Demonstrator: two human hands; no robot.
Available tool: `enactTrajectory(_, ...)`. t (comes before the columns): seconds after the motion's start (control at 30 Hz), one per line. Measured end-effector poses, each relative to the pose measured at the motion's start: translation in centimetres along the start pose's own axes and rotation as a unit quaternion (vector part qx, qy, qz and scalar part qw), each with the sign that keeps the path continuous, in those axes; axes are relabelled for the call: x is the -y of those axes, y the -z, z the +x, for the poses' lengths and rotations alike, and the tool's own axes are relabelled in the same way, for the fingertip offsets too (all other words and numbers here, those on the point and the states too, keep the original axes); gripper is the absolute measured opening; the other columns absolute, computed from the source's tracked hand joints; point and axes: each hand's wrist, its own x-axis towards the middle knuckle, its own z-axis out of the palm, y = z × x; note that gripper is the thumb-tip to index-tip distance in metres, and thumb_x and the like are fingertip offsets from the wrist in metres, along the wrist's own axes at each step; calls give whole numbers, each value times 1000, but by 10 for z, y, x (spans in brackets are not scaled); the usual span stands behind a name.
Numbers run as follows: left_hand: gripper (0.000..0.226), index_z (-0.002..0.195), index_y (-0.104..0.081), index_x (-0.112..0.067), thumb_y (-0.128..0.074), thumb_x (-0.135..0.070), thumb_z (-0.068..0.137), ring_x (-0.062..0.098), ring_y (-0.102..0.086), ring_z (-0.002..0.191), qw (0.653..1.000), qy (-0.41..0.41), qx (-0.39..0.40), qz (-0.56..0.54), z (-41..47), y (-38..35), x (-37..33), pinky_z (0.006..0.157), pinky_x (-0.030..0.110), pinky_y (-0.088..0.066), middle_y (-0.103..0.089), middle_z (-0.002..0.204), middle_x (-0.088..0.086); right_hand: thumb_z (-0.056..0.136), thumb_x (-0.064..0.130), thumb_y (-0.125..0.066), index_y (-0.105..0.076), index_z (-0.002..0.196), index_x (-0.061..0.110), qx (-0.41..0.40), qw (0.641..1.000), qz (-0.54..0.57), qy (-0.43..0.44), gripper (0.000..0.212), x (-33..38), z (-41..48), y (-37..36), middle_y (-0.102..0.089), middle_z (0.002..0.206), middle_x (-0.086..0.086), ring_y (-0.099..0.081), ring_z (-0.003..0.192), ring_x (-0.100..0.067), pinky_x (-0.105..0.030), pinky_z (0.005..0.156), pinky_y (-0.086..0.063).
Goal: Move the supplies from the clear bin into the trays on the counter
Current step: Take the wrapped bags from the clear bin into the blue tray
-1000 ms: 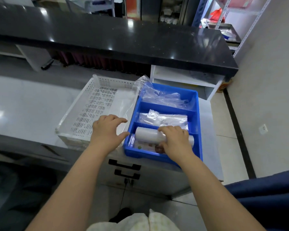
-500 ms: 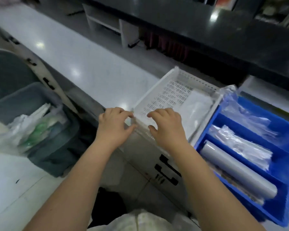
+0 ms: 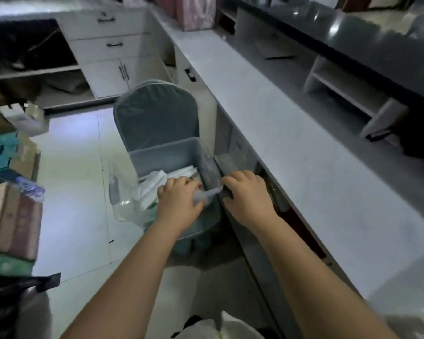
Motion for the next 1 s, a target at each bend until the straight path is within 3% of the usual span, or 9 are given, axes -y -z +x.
enactTrajectory(0.17, 45, 122, -58, -33, -63, -37, 78, 27, -45, 112, 995, 92, 27, -32, 41, -20, 85, 88, 40, -35, -58, 122, -1, 73, 16, -71, -62, 118, 19, 28, 999, 23, 30, 46, 20, 89, -43, -61, 118, -1, -46, 114, -33, -44, 90, -40)
enactTrajectory(0.33, 44, 123, -57, -33, -63, -38, 79, 25, -42, 116, 979, 188, 60, -50, 82, -63, 152, 92, 40, -32, -56, 124, -2, 73, 14, -71, -66, 111, 17, 71, 995, 58, 47, 39, 14, 171, -103, -65, 113, -2, -50, 109, -34, -44, 86, -44)
enactTrajectory(0.53, 47, 127, -54, -31, -61, -37, 81, 26, -42, 120, 947, 294, 120, -56, 130, -116, 203, 95, 41, -33, -55, 128, 1, 76, 10, -68, -63, 119, 17, 188, 971, 125, 73, 44, 4, 249, -196, -63, 119, -4, -47, 116, -31, -44, 96, -39)
enactTrajectory(0.77, 53, 133, -49, -27, -61, -33, 82, 29, -38, 124, 918, 327, 214, -66, 164, -177, 251, 97, 41, -31, -49, 135, 5, 75, 10, -69, -60, 121, 16, 312, 934, 148, 95, 47, 7, 310, -303, -61, 121, -7, -46, 115, -33, -43, 95, -38)
enactTrajectory(1.0, 60, 139, -39, -24, -59, -27, 83, 31, -41, 123, 907, 303, 285, -67, 198, -275, 299, 95, 43, -35, -47, 137, 7, 78, 11, -66, -58, 125, 17, 331, 929, 124, 108, 47, 24, 355, -409, -57, 127, -8, -40, 123, -33, -46, 100, -36)
